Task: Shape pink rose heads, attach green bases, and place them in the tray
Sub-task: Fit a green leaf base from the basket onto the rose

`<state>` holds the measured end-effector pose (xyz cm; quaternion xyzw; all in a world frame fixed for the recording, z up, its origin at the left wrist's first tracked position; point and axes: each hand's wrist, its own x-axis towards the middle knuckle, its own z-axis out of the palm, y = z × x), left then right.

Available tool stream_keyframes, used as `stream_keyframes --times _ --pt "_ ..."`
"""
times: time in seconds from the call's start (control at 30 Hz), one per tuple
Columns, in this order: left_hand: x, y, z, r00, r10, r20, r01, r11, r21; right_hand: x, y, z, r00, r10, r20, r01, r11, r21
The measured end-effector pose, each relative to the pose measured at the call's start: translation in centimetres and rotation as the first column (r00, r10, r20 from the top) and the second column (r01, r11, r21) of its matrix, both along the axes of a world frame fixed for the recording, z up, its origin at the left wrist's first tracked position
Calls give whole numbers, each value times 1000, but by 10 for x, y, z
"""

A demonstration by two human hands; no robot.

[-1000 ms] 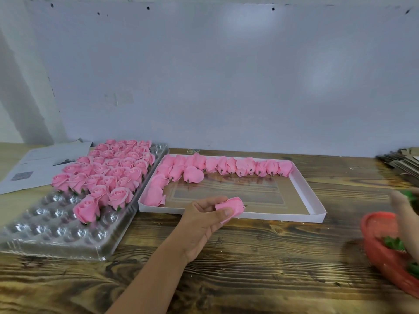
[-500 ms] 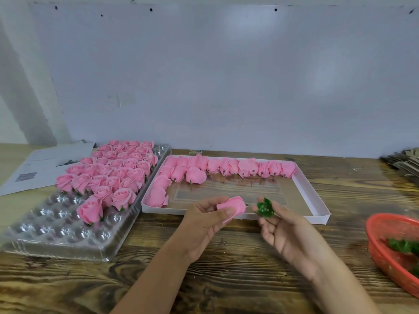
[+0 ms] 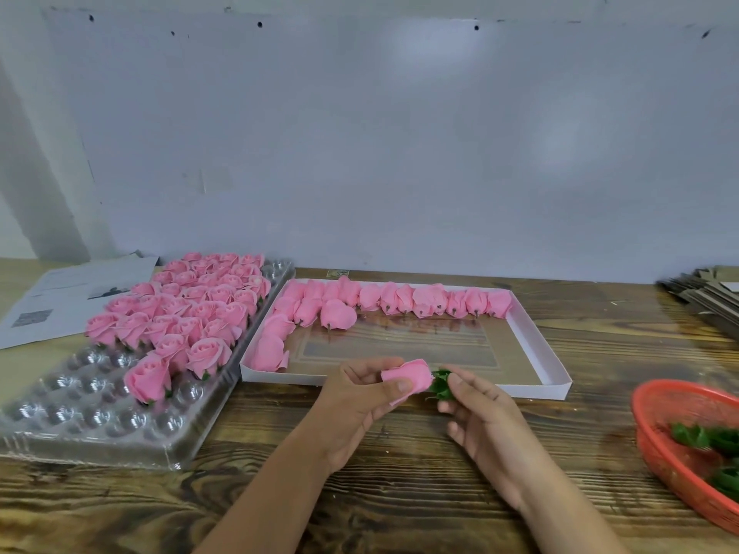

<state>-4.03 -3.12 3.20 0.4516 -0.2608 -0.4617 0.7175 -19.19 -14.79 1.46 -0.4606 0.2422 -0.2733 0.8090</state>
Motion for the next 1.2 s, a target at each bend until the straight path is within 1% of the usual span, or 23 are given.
stream_keyframes --times 0.17,0.27,0.33,0.43,0.63,0.8,1.0,1.1,1.2 --pt "-2 -2 -2 998 -12 60 9 999 49 3 5 -1 999 -48 5 48 998 -33" --pt "-3 -3 -5 996 -14 89 7 997 79 4 7 -2 997 -77 1 77 993 -93" --pt "-3 -4 -6 995 -19 98 11 997 82 5 8 -2 994 -105 -8 102 981 -162" --pt "-3 -4 -6 995 -27 98 20 998 66 6 12 -2 992 -121 -20 111 958 -265" --pt "-2 -4 -6 998 -16 60 14 999 35 5 17 -3 996 -90 -3 84 939 -332" --pt "-2 -4 -5 999 -38 36 37 999 15 5 18 -3 995 -94 27 98 937 -334" --pt "-1 -4 -8 996 -89 22 89 996 7 6 17 -4 984 -153 88 174 917 -358" --pt "-1 -4 -9 994 -107 36 107 994 10 6 17 -6 980 -174 100 198 923 -331" --pt "0 -4 -9 993 -113 19 113 994 5 7 17 -7 979 -182 96 203 931 -303"
